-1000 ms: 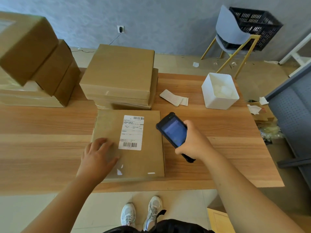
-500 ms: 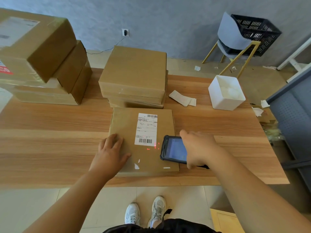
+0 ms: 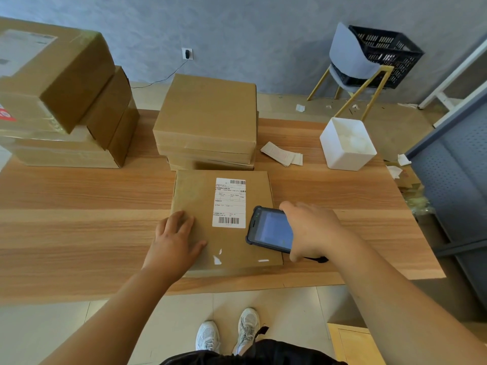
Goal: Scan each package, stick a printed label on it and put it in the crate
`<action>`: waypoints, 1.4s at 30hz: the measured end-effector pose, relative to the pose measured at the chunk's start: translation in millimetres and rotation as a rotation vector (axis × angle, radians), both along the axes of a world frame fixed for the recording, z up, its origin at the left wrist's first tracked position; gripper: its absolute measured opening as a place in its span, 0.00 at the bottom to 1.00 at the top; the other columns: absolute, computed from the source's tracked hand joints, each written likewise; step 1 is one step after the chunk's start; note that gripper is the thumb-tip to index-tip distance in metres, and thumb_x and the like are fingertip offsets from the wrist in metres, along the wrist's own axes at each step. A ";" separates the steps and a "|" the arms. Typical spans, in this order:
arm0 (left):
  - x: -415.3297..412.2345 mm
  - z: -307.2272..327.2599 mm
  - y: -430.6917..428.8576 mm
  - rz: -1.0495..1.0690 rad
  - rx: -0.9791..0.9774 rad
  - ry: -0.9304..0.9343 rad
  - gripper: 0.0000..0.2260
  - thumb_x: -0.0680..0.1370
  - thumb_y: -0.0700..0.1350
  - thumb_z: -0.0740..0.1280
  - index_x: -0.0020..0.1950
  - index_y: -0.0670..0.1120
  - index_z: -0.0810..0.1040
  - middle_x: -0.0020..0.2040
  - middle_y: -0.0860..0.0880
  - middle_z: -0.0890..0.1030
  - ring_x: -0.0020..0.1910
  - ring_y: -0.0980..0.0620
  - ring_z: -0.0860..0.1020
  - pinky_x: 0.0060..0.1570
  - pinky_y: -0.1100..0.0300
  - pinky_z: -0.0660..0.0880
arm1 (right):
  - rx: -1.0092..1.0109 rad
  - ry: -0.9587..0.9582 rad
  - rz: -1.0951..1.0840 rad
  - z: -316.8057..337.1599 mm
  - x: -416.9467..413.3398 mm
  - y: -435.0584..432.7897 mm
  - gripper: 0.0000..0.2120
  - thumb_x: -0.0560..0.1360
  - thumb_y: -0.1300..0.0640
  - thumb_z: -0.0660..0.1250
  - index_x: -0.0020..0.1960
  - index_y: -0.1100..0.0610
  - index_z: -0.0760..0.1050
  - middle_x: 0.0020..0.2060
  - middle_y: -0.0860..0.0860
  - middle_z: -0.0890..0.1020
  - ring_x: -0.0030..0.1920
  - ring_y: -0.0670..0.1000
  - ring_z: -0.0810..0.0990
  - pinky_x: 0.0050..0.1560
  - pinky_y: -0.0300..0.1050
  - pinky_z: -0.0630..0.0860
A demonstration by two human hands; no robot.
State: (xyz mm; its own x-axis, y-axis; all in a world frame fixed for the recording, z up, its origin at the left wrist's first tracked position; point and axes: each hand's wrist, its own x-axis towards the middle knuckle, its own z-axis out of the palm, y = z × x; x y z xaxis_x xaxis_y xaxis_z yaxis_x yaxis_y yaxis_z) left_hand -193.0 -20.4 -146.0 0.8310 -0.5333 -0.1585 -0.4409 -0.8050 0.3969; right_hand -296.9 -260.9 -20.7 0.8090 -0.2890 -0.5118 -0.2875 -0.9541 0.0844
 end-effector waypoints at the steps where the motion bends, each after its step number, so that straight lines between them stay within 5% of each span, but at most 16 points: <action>1: 0.6 0.2 -0.1 -0.005 -0.003 -0.004 0.30 0.75 0.60 0.62 0.73 0.48 0.62 0.73 0.48 0.58 0.70 0.44 0.55 0.70 0.48 0.59 | 0.002 0.003 0.003 0.8 1.1 1.2 0.32 0.58 0.49 0.78 0.55 0.50 0.63 0.41 0.47 0.70 0.42 0.51 0.71 0.30 0.44 0.62; 11: 1.9 2.3 1.5 -0.020 -0.013 0.001 0.30 0.75 0.60 0.62 0.73 0.48 0.63 0.73 0.49 0.59 0.70 0.45 0.54 0.69 0.48 0.61 | -0.036 0.029 0.024 12.4 3.9 7.7 0.32 0.59 0.52 0.78 0.54 0.50 0.61 0.38 0.46 0.66 0.42 0.52 0.70 0.38 0.47 0.65; 16: 2.1 3.1 0.4 -0.019 -0.013 0.006 0.30 0.75 0.60 0.63 0.73 0.48 0.63 0.72 0.48 0.59 0.70 0.44 0.55 0.69 0.47 0.61 | -0.036 0.006 -0.009 6.3 -0.2 3.9 0.32 0.59 0.50 0.77 0.57 0.51 0.64 0.40 0.46 0.68 0.41 0.51 0.70 0.31 0.43 0.62; 23: 2.4 6.9 -16.9 -0.033 0.050 -0.065 0.25 0.74 0.58 0.64 0.67 0.48 0.69 0.70 0.48 0.64 0.68 0.44 0.60 0.67 0.49 0.59 | 0.194 -0.200 -0.420 -24.4 -21.2 -24.2 0.32 0.56 0.49 0.76 0.55 0.51 0.65 0.52 0.49 0.68 0.49 0.53 0.72 0.44 0.50 0.76; 29: 5.2 11.0 -53.7 -0.105 -0.027 -0.015 0.21 0.75 0.53 0.66 0.66 0.49 0.72 0.68 0.50 0.67 0.67 0.47 0.62 0.64 0.54 0.64 | 0.232 -0.245 -0.778 -69.1 -39.5 -63.8 0.31 0.58 0.48 0.78 0.53 0.54 0.67 0.53 0.52 0.64 0.50 0.56 0.73 0.46 0.49 0.76; 34: 10.2 13.2 -92.7 -0.139 -0.019 -0.022 0.20 0.75 0.56 0.65 0.65 0.50 0.73 0.67 0.50 0.70 0.66 0.47 0.64 0.63 0.52 0.67 | 0.250 -0.163 -0.887 -102.8 -43.6 -101.2 0.28 0.59 0.47 0.78 0.53 0.55 0.70 0.54 0.54 0.68 0.41 0.52 0.73 0.36 0.44 0.71; 39: 14.1 15.3 -130.6 -0.161 -0.012 -0.033 0.18 0.74 0.52 0.68 0.62 0.49 0.76 0.65 0.49 0.73 0.65 0.44 0.67 0.63 0.50 0.66 | 0.295 -0.138 -0.920 -129.2 -38.1 -129.5 0.24 0.60 0.47 0.79 0.47 0.57 0.73 0.53 0.55 0.75 0.45 0.54 0.77 0.41 0.46 0.77; 42: 17.9 18.0 -147.8 -0.137 0.011 -0.055 0.18 0.72 0.52 0.69 0.61 0.51 0.77 0.63 0.50 0.74 0.63 0.44 0.70 0.61 0.49 0.66 | 0.300 -0.151 -0.923 -140.1 -33.1 -141.0 0.31 0.59 0.47 0.79 0.56 0.59 0.73 0.55 0.55 0.74 0.48 0.54 0.77 0.45 0.49 0.79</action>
